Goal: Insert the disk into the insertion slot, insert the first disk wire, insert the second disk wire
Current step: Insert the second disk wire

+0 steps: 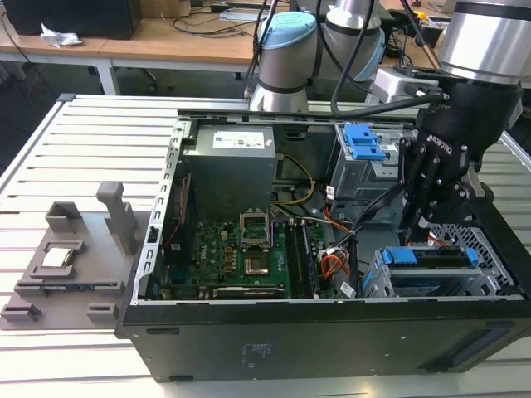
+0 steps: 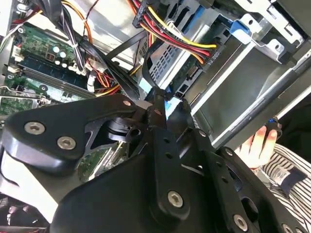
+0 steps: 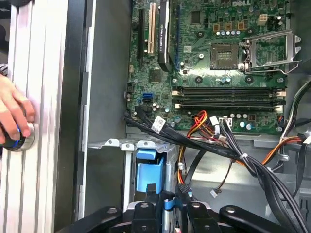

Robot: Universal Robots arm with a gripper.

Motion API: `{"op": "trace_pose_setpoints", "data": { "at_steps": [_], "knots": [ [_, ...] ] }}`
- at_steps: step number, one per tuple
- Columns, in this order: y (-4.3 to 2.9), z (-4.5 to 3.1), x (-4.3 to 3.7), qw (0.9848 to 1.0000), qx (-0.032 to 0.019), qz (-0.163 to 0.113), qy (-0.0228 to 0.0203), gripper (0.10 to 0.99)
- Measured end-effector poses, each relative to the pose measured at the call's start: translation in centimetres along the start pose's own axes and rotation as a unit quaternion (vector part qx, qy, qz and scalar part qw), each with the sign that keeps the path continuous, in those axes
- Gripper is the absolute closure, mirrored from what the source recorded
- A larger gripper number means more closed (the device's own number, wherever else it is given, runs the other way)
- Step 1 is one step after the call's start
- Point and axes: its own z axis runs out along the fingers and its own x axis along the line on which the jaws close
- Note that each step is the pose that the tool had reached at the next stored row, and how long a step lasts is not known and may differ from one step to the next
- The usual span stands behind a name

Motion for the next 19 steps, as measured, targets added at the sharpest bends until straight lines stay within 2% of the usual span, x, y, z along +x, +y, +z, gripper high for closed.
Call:
{"op": "trace_pose_setpoints", "data": {
  "at_steps": [2,4,9,11,14,15,16,18,19],
  "knots": [
    [0.0,0.0,0.0,1.0,-0.0001,0.0,0.0015,0.804],
    [0.0,0.0,0.0,1.0,-0.0001,0.0,0.0025,0.929],
    [0.0,0.0,0.0,1.0,-0.0002,0.0,0.0047,0.937],
    [0.03,0.19,0.73,1.0,-0.0002,0.0,0.0032,0.937],
    [-0.06,0.34,1.36,0.9996,0.0008,-0.002,-0.0268,0.937],
    [-0.14,0.38,1.53,0.9992,0.001,-0.002,-0.0391,0.937],
    [-0.3,0.43,1.73,0.9986,0.0012,-0.003,-0.0534,0.937],
    [-0.58,0.45,1.87,0.9976,0.0009,-0.004,-0.0689,0.937],
    [-0.72,0.45,1.93,0.9969,0.0008,-0.005,-0.0791,0.937]
  ]
}}
